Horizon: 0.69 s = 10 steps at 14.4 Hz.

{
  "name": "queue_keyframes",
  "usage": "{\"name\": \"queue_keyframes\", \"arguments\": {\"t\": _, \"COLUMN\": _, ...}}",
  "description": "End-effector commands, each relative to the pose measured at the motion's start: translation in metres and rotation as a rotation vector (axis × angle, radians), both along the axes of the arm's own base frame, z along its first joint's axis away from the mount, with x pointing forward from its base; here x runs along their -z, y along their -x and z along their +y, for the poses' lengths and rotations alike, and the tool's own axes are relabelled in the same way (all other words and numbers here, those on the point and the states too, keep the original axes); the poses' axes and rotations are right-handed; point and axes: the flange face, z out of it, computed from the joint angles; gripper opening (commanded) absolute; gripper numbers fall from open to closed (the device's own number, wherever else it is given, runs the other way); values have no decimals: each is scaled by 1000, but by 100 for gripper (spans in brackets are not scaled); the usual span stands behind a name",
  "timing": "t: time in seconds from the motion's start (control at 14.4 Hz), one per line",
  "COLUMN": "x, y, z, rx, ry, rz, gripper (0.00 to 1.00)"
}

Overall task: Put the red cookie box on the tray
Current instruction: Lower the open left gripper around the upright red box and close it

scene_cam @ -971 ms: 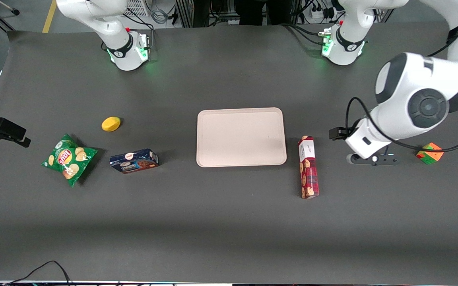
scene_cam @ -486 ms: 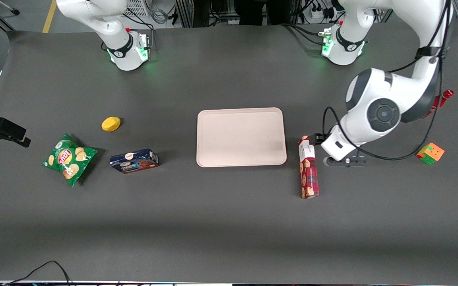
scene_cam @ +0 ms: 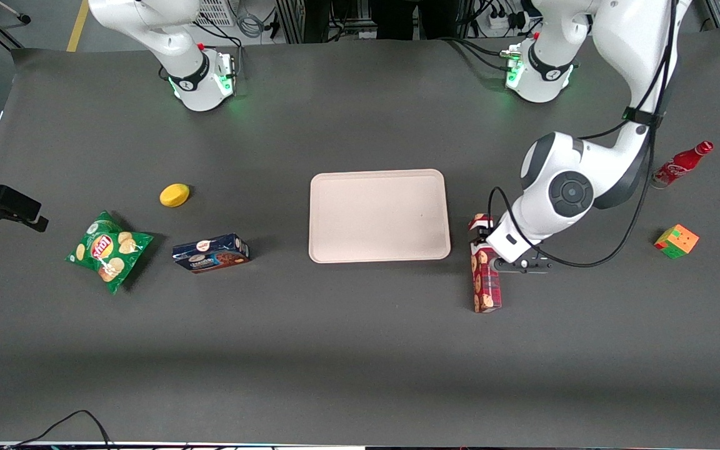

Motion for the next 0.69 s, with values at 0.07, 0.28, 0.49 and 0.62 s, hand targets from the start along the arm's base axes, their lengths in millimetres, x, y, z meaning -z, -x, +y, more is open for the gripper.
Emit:
{"name": "queue_keyframes", "arguments": {"t": 0.07, "x": 28, "y": -2, "z": -9, "rx": 29, "ry": -24, "rz": -40, "gripper": 100}}
{"name": "queue_keyframes", "arguments": {"t": 0.28, "x": 52, "y": -3, "z": -12, "rx": 8, "ry": -13, "rz": -34, "gripper": 100}}
{"name": "queue_keyframes", "arguments": {"t": 0.49, "x": 72, "y": 0, "z": -17, "rx": 12, "ry": -3, "rz": -33, "gripper": 100}}
{"name": "queue_keyframes", "arguments": {"t": 0.62, "x": 81, "y": -1, "z": -19, "rx": 17, "ry": 1, "rz": -39, "gripper": 100}}
